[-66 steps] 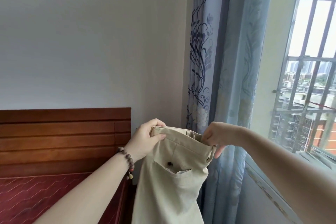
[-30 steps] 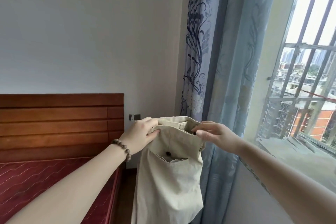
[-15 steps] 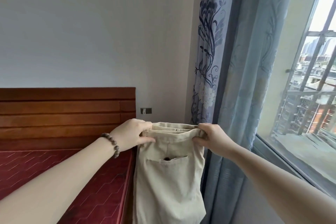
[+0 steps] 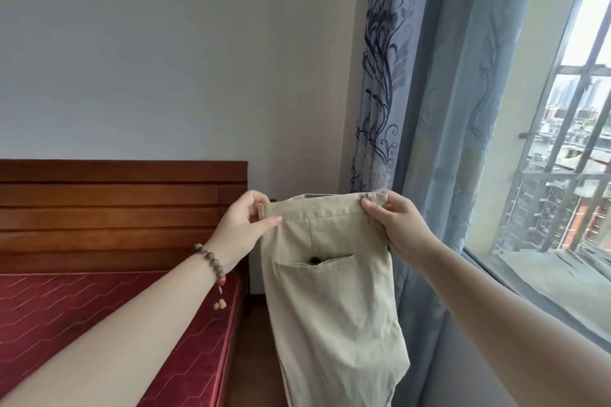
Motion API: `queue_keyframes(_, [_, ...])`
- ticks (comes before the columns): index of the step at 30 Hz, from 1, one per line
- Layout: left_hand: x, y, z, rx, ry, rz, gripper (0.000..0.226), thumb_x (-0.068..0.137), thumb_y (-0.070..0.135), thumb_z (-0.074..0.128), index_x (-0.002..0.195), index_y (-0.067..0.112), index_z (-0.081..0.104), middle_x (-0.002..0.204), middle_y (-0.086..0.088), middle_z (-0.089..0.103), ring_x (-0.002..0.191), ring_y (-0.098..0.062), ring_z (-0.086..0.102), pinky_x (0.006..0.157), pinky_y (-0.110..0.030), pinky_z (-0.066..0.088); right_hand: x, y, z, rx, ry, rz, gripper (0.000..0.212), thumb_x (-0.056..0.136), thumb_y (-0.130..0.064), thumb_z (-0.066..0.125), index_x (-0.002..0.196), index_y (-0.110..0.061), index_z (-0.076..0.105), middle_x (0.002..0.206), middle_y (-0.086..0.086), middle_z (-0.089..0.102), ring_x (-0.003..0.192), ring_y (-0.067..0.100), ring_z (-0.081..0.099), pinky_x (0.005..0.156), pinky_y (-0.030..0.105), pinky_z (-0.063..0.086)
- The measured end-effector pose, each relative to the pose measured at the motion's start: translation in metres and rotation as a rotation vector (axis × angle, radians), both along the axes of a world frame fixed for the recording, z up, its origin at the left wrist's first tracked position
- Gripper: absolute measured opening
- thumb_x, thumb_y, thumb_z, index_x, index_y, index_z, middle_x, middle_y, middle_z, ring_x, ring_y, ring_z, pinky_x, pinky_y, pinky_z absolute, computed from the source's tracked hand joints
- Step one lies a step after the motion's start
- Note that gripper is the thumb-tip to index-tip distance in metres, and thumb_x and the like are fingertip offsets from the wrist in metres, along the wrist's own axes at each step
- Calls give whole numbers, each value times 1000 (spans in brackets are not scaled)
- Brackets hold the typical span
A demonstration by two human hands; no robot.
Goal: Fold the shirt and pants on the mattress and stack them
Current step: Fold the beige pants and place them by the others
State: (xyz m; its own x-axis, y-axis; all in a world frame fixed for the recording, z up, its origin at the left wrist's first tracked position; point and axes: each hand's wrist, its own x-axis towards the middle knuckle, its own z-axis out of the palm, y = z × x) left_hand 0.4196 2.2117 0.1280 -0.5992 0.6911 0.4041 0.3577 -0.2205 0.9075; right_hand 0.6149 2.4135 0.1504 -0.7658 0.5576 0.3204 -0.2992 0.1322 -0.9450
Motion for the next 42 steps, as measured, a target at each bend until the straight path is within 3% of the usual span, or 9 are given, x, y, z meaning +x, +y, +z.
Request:
queue_keyframes(3, [16,14,5,157,-299,-5,31,84,5,70,109,18,60,102,-10,69,99,-24,65,93,-41,50,-2,3,11,95,36,-154,10,90,-17,65,80,-17,68,78,3,65,77,18,60,76,40,50])
queue_keyframes(8, [30,19,14,27,-271,-58,43,73,25,76,111,8,67,113,-9,70,111,-21,64,106,-45,43,-1,2,21,70,105,-256,9,88,-20,68,84,-13,69,78,0,64,77,13,58,77,36,48])
queue_keyframes(13, [36,26,25,129,-328,-5,24,87,10,66,109,0,66,114,-16,68,115,-27,60,109,-48,39,20,12,16,-38,-10,142,37,82,-25,72,115,-11,63,110,10,71,101,24,68,77,32,57])
queue_keyframes(22, [34,4,51,157,-288,-59,39,75,32,69,102,4,68,109,-14,70,110,-29,63,99,-41,47,10,-5,17,-20,55,82,37,75,-16,76,108,-1,67,107,18,71,100,32,68,83,41,57])
queue_keyframes(30, [34,-7,57,222,-332,-40,38,74,21,70,108,5,66,115,-17,68,113,-31,61,106,-51,41,8,-13,25,-106,-103,321,31,86,-11,65,116,-3,64,113,14,70,104,28,67,77,32,57])
queue_keyframes(34, [29,-20,60,253,-240,-9,40,72,37,72,104,14,68,109,-5,72,112,-26,63,94,-32,51,-3,-21,33,-70,10,229,28,82,-13,70,108,-3,68,108,15,71,100,28,69,73,30,57])
queue_keyframes(37, [22,-42,44,138,-234,-115,63,62,52,82,112,17,66,115,-4,70,109,-18,65,82,-21,53,-18,-31,38,-81,102,164,25,81,-11,72,104,-1,69,104,16,72,96,29,70,72,31,57])
queue_keyframes(39, [22,-51,30,27,-269,-129,68,63,47,83,116,10,63,118,-10,68,110,-20,65,83,-23,54,-24,-33,43,-89,109,146,25,77,-12,75,100,-2,71,102,16,72,96,30,70,71,31,57])
queue_keyframes(42, [25,-55,29,53,-371,-135,43,82,28,64,118,4,62,119,-16,67,111,-27,64,86,-31,55,-21,-24,45,-102,67,269,34,79,-19,75,109,-4,68,109,16,71,101,30,68,74,33,57])
